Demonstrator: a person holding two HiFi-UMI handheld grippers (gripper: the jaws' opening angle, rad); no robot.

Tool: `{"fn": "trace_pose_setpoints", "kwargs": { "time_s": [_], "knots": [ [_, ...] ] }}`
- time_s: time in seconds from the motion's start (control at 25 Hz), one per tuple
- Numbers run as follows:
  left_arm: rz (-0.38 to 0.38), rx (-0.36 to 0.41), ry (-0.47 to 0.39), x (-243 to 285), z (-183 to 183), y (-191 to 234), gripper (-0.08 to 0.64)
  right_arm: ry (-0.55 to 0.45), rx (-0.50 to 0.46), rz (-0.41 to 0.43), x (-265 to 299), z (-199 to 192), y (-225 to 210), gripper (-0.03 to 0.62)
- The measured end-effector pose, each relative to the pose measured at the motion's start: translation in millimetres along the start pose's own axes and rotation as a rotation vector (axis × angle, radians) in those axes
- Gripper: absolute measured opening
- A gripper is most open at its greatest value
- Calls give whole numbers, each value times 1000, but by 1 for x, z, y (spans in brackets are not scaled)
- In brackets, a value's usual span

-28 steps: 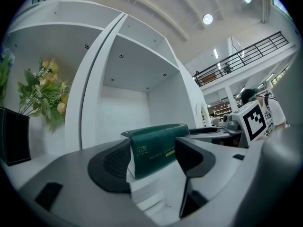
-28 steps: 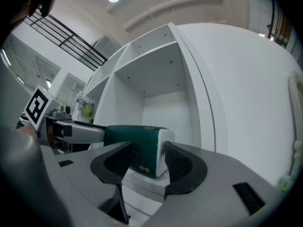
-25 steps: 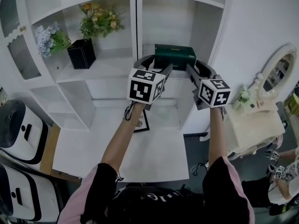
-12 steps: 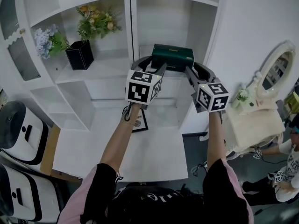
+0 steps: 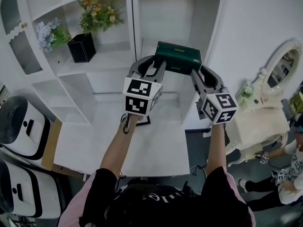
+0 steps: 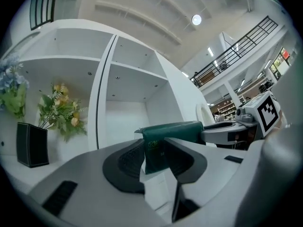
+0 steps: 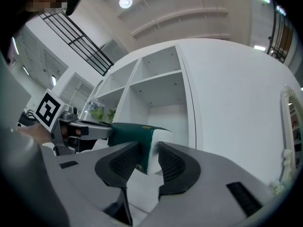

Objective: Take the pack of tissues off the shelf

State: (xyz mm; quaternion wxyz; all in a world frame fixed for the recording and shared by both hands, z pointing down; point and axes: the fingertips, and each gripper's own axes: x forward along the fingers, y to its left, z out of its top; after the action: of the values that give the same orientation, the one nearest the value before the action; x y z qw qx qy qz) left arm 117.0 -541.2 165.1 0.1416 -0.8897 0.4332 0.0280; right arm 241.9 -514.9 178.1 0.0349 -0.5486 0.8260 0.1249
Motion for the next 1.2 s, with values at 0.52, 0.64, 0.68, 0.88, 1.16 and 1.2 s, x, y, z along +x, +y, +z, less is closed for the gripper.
{"fn": "trace_pose_setpoints", "kwargs": {
  "time_s": [0.52,0.64,0.68,0.88,1.16,1.2],
  "knots": [
    [105,-12,32,-106,-26,-32,135,-1,11,91,-63,-22,75,155],
    [156,-26,67,-138,-42,-36,137,19,28,134,-74,-38,100,155],
    [175,-34,81,-148,-49,-37,137,30,36,149,-78,-45,109,155],
    [260,-73,171,-196,-86,-43,143,94,97,221,-96,-83,152,155],
    [350,-142,264,-257,-129,-46,143,181,153,303,-117,-123,206,155],
    [356,-147,275,-264,-133,-46,143,190,159,310,-120,-127,213,155]
  ]
}}
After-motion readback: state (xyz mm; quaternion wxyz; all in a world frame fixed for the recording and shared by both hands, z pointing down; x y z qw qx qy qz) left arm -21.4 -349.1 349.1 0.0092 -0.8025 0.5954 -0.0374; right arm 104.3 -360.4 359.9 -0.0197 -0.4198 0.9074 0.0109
